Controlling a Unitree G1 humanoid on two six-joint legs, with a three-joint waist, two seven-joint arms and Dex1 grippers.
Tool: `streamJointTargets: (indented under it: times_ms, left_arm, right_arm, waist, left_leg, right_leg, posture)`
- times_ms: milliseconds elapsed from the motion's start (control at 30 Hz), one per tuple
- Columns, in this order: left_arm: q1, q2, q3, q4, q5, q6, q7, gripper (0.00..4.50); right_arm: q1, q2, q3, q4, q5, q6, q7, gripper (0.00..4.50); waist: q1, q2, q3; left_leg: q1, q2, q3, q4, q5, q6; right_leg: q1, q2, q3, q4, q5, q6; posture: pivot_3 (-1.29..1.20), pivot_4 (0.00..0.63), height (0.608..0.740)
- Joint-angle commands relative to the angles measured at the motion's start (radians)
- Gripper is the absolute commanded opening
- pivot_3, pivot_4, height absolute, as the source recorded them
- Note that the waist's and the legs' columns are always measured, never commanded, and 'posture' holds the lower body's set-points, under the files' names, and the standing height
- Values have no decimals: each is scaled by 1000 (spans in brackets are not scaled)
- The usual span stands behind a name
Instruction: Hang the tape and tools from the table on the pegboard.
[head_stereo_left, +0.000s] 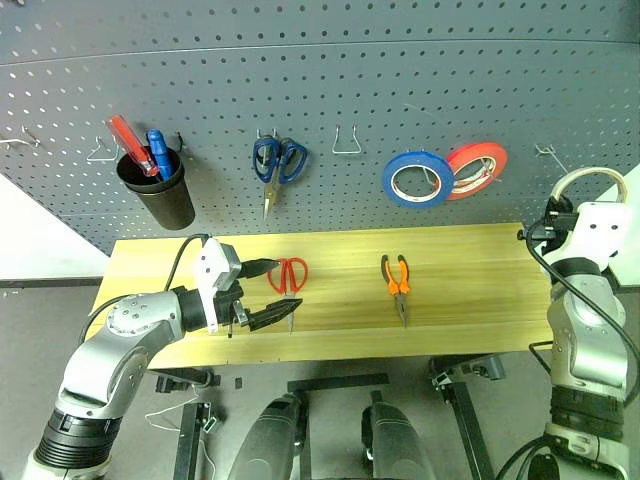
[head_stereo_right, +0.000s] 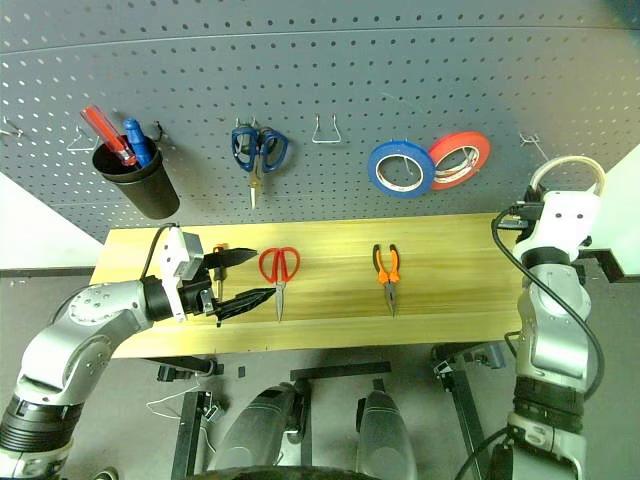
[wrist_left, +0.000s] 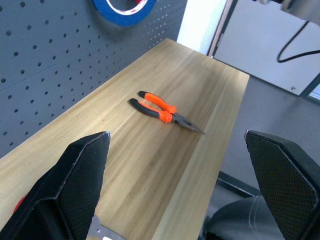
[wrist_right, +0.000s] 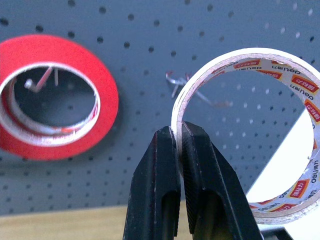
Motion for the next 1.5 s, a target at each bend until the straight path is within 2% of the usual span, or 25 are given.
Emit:
streamJointTargets:
  times_ms: [33,667,1467,1500]
  left_arm:
    - [6,15,32,-43,-18,4,6,4500]
    - [11,43,56,-75,-48,36,17,4500]
    - [13,56,71,-110,-72,64,42,4500]
    - [14,56,72,-111,-72,64,43,4500]
  right_arm:
    - [-35,-21,-3,25,12,-56,9,44]
    - [-154,-30,28,243,41,-157,54,44]
    - [-385,-74,77,748,27,-391,106,44]
    - [-388,-76,77,756,28,-391,107,296]
  waist:
    - [0,0,0]
    - [2,0,0]
    - [3,0,0]
    - [3,0,0]
  left_leg:
    - [0,0,0,0,0,0]
    - [0,0,0,0,1,-1]
    - [0,0,0,1,1,-1]
    - [0,0,0,1,1,-1]
  right_leg:
    - [0,0,0,0,0,0]
    - [0,0,0,1,0,0]
    - [0,0,0,1,0,0]
    - [0,0,0,1,0,0]
  posture:
    - [52,203,740]
    - [81,211,740]
    - [113,219,740]
    - [113,219,740]
